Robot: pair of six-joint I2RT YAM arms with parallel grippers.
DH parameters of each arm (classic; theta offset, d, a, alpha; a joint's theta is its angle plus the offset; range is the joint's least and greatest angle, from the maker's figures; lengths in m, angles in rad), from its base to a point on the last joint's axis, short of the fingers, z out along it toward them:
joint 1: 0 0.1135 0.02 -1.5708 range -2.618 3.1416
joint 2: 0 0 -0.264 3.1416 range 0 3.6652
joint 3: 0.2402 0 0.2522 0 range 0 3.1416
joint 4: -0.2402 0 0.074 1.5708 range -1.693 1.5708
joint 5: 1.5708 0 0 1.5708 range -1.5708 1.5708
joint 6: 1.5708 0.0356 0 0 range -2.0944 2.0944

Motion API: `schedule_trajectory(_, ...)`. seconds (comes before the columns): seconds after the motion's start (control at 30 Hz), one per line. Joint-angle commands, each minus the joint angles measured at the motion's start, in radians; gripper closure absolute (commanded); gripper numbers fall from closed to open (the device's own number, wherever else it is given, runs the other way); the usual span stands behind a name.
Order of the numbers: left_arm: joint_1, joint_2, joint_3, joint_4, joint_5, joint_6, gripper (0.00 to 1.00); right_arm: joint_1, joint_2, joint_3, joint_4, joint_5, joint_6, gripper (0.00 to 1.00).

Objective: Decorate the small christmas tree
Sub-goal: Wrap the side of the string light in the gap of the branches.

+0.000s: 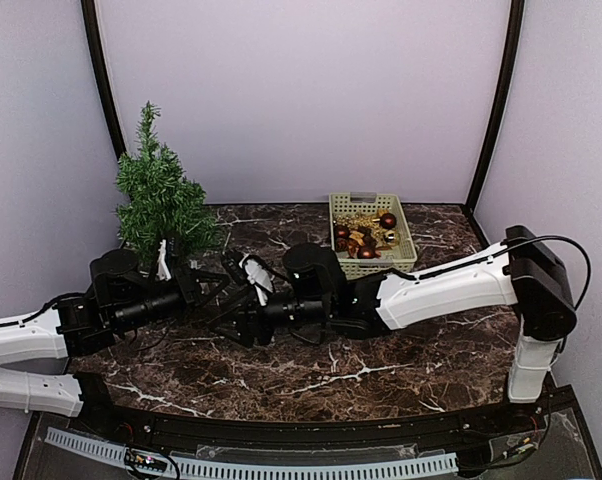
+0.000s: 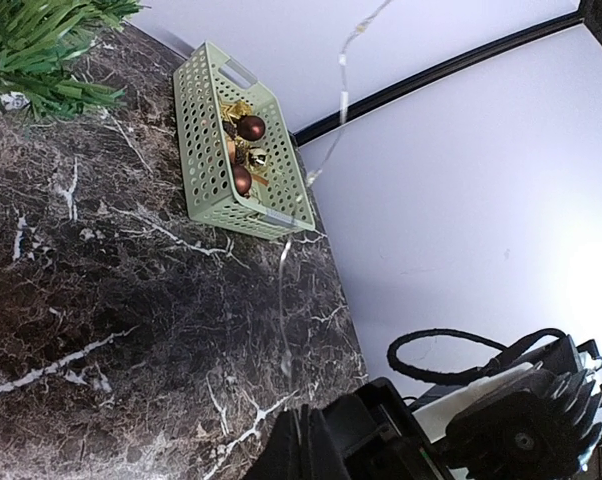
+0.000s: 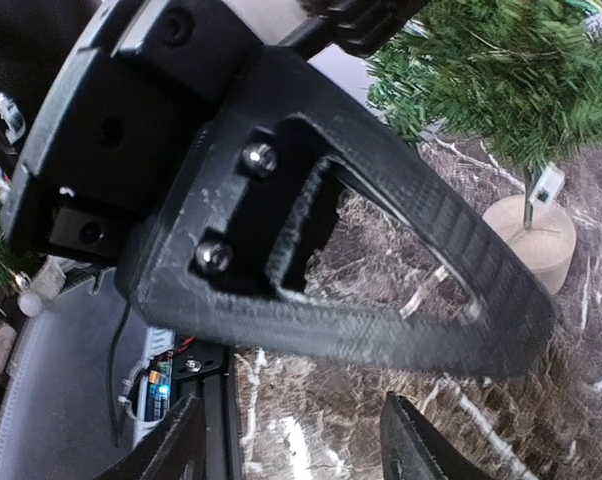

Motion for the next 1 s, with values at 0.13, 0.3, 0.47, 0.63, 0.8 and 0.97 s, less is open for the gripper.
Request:
schedule_trajectory(0.13, -0.007, -0.033, 0.013, -0.025, -0.037, -0.023, 1.0, 0.007, 0.042, 0.103, 0.028, 0.105, -0.032, 1.0)
schedule_trajectory(0.3, -0.005, -0.128, 0.062, -0.287, -0.157, -0.005, 0.54, -0.052, -0.038, 0.05, -0.033, 0.237, 0.049, 1.0)
schedule_trajectory(0.47, 0.026, -0.249, 0.133, -0.634, -0.199, 0.016, 0.26, -0.135, -0.18, 0.003, -0.173, 0.289, 0.071, 1.0)
schedule_trajectory(0.63, 0.07, -0.252, 0.295, -0.858, -0.187, 0.082, 0.25, -0.197, -0.235, 0.114, -0.416, 0.35, -0.009, 1.0)
schedule_trajectory(0.8, 0.104, -0.174, 0.513, -0.981, -0.208, 0.21, 0.25, -0.248, -0.191, 0.32, -0.585, 0.347, -0.047, 1.0)
schedule_trajectory(0.97, 0.147, 0.008, 0.792, -1.079, -0.201, 0.382, 0.25, -0.265, -0.077, 0.547, -0.664, 0.326, -0.054, 1.0)
